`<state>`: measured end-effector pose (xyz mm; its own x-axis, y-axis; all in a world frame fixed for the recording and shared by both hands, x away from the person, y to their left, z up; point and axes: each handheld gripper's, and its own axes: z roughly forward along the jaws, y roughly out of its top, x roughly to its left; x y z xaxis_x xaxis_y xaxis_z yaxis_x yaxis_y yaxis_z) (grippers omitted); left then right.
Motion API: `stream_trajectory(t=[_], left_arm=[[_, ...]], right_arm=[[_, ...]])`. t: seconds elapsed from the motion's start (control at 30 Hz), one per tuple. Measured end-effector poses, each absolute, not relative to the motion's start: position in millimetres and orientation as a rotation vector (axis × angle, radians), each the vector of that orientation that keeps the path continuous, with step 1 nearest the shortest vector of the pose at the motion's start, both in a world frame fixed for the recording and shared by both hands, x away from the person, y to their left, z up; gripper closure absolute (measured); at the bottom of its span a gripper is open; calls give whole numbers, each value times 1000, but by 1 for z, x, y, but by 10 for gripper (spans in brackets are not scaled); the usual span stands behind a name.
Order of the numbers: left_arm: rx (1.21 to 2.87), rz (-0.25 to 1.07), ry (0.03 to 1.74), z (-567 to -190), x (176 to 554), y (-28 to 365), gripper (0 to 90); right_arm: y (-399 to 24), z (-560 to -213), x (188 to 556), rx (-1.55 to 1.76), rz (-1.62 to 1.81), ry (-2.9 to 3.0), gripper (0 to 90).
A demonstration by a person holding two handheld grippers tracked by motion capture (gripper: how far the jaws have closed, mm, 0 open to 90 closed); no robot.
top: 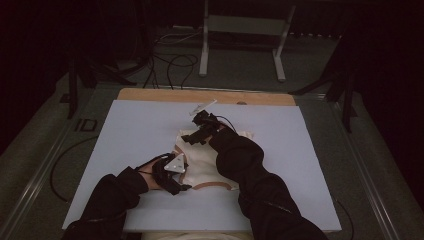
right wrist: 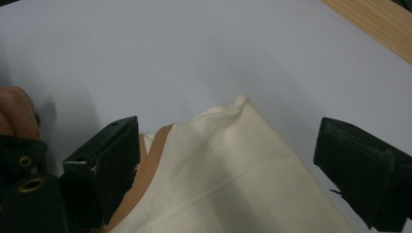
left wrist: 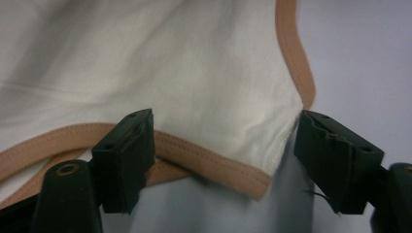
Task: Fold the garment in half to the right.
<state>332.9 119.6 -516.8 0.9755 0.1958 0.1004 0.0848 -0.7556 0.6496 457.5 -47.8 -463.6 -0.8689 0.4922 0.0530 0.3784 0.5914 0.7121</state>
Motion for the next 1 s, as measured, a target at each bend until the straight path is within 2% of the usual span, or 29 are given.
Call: stream_trajectory(t=[0.07, 0.1, 0.23, 0.43, 0.63, 1.0], left_arm=[[2428, 211, 196, -517, 333, 120, 261], [2430, 264, 190, -516, 334, 117, 288], [2413, 294, 205, -516, 337, 118, 383], [2417, 310, 249, -515, 343, 118, 571], [2403, 269, 262, -517, 346, 117, 802], [2389, 238, 278, -517, 347, 119, 835]], right_arm=[[-47, -464, 458, 732, 1139, 2670, 97], [-45, -464, 458, 730, 1134, 2671, 97], [-43, -465, 458, 747, 1134, 2675, 97], [-42, -469, 461, 741, 1133, 2685, 111], [-40, -473, 466, 742, 1122, 2688, 104], [-30, -481, 484, 851, 1118, 2684, 106]])
